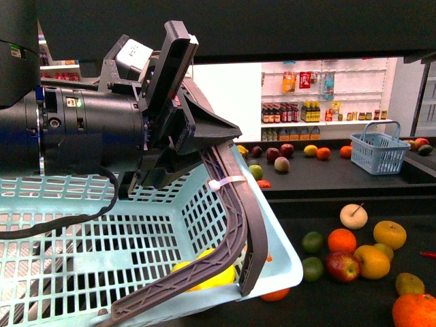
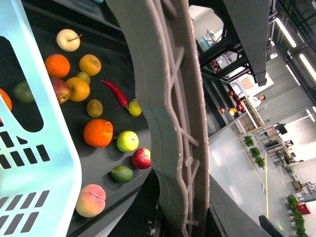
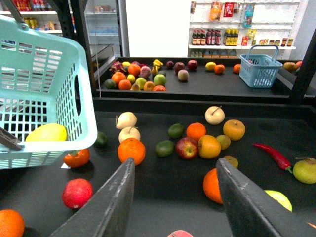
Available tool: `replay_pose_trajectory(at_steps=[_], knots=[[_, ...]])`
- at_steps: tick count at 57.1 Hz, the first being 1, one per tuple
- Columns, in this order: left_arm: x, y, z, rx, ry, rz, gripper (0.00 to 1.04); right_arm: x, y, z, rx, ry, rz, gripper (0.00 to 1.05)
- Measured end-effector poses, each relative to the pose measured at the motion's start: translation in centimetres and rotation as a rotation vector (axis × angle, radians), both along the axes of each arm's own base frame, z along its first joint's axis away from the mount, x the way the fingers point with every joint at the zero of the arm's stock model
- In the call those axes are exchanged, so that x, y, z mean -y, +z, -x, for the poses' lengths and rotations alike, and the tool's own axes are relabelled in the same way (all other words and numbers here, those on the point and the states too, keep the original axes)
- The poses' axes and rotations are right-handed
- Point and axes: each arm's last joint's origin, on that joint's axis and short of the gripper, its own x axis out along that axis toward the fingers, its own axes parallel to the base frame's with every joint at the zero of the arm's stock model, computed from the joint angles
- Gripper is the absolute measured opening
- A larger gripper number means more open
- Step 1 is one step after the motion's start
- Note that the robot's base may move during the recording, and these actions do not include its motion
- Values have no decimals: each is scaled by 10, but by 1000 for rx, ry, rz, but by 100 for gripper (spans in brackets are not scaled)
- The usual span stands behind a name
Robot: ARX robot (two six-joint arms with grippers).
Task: Pick lemon from shelf
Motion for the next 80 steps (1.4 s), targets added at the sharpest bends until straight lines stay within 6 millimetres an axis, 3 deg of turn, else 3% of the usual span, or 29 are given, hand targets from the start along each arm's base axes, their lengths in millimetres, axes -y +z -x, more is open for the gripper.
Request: replay_pose_trajectory(at_steps=[13,18,25,32,41,53,67,80], knots=[[0,0,0,0,1,0,11,0,0,0,0,0,-1,99],[0,0,0,0,5,0,11,0,0,0,0,0,0,97],[0,4,-5,-10,218,63,11,0,0,0,0,0,0,97],[-13,6,-18,-10,354,124,11,0,0,0,0,0,0,97],[-51,6,-42,-27,560,293,11,0,0,0,0,0,0,97],[-108,9,-57,10,748,547,11,0,0,0,0,0,0,97],[-167,-2,-63,67,842,687,11,0,0,0,0,0,0,97],[-203,-15,-62,145,845,747,11,0,0,0,1,0,0,97]])
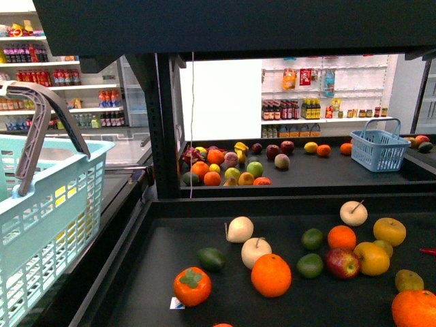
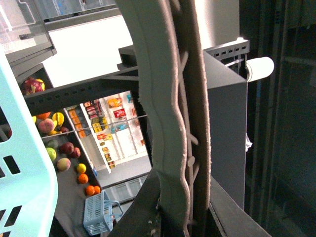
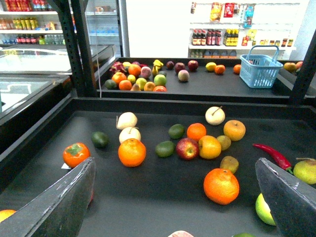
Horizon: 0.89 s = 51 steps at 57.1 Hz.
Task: Pick lemon from shelf
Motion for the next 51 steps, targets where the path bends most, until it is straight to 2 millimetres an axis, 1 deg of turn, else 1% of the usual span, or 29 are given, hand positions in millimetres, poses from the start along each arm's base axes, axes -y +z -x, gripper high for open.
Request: replay_pose_trajectory(at_steps=[4,8,20,26,41,42,44,45,47,51], knots=[[-10,-7,1,22,0,2,11,0,0,0,0,0,0,97],[-16,-15,0,4,8,22,11,0,0,0,0,0,0,97],[-23,-38,0,-60,20,62,11,0,0,0,0,0,0,97],[-28,-43,1,-71,26,83,11,0,0,0,0,0,0,97],[-32,-44,3,-75,32,92,12,0,0,0,0,0,0,97],[-33,-44,3,-76,31,92,16,0,0,0,0,0,0,97],[-33,-44,3,-75,31,91,20,0,0,0,0,0,0,97],[-34,-44,3,-76,30,90,25,0,0,0,0,0,0,97],[-34,-44,3,-75,31,90,29,0,0,0,0,0,0,97],[-35,-44,4,-72,31,89,42,0,0,0,0,0,0,97]])
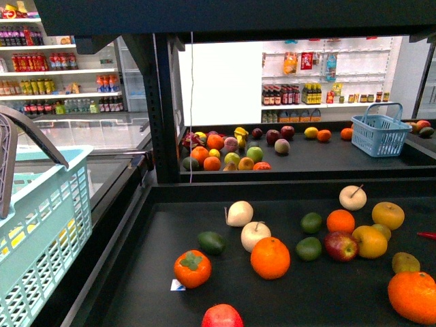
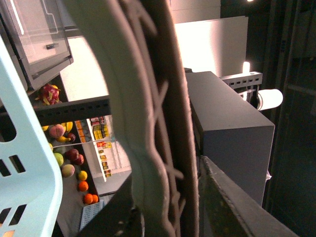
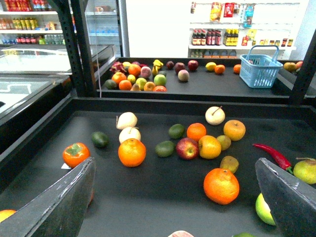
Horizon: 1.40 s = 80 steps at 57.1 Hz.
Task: Pick lemon from shelf
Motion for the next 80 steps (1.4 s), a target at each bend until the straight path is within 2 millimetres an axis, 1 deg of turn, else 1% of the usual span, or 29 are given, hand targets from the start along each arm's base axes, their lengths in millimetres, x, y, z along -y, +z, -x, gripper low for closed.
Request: replay_pose_trajectory(at_steps=[2,6,7,19,20,23,25,28,29,31,33,37,45,49,55,60,65,68,69,72,76,80], knots=[[0,0,0,0,1,0,50,0,0,0,0,0,0,97],[-1,0,0,0,3,0,59,0,0,0,0,0,0,97],[-2,0,0,0,4,0,64,0,0,0,0,0,0,97],[-5,-1,2,-4,-5,-10,99,0,0,0,0,0,0,97],[-6,-1,2,-6,-5,-16,99,0,0,0,0,0,0,97],[-10,-3,7,-16,-7,-30,96,0,0,0,0,0,0,97],[-16,-5,15,-35,-11,-62,96,0,0,0,0,0,0,97],[-30,-10,33,-80,37,-99,97,0,0,0,0,0,0,97],[-33,-10,35,-85,48,-98,97,0,0,0,0,0,0,97],[-41,-9,42,-101,86,-103,97,0,0,0,0,-4,0,97],[-48,-4,48,-97,118,-113,97,0,0,0,0,-3,0,97],[-46,6,52,-81,118,-128,97,0,0,0,0,1,0,97],[-39,16,60,-111,101,-137,97,0,0,0,0,-1,0,97],[-36,22,64,-138,91,-148,97,0,0,0,0,0,0,97],[-32,28,73,-225,99,-179,97,0,0,0,0,0,0,97],[-25,36,83,-326,126,-247,97,0,0,0,0,0,0,97],[-14,47,93,-430,159,-387,97,0,0,0,0,0,0,97],[-2,53,103,-488,148,-509,97,0,0,0,0,0,0,97],[0,55,105,-496,142,-520,97,0,0,0,0,0,0,97],[13,61,117,-540,114,-657,97,0,0,0,0,0,0,97],[32,69,138,-571,71,-851,97,0,0,0,0,0,0,97],[50,77,160,-571,18,-978,97,0,0,0,0,0,0,97]])
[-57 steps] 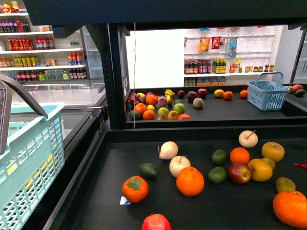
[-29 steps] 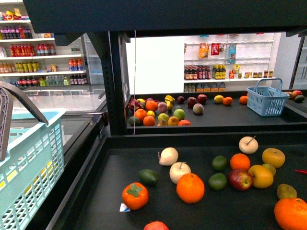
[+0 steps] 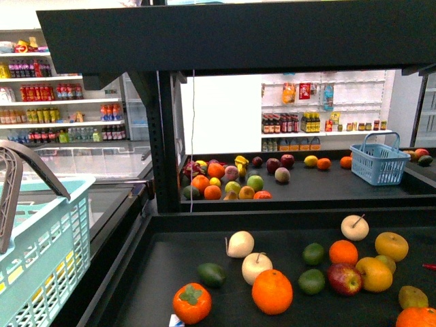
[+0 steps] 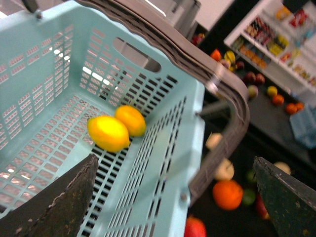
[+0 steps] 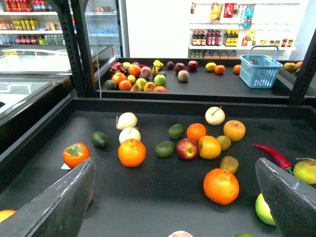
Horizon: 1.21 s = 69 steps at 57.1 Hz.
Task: Pick lemon from shelf
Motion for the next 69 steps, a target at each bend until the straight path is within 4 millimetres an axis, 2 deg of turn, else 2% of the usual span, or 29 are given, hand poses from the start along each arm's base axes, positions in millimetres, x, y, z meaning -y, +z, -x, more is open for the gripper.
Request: replay_pose_trajectory(at_steps=[3,6,10,17,19,21,31,46,69], knots=[[15,4,20,-2,-47,-95,96,0,0,0,0,0,0,97],[27,5,36,116,-50,-228,87,0,0,0,0,0,0,97],[45,0,70,221,-41,-363,73,0,0,0,0,0,0,97],[50,-23,114,244,-57,-432,50,0,0,0,0,0,0,97],[49,-26,118,263,-52,-439,45,0,0,0,0,0,0,97],[50,-31,123,283,-50,-449,34,0,0,0,0,0,0,97],[50,-53,126,272,-55,-455,2,0,0,0,0,0,0,97],[50,-71,138,280,-53,-460,3,0,0,0,0,0,0,97],[50,-88,138,273,-55,-460,3,0,0,0,1,0,0,97]])
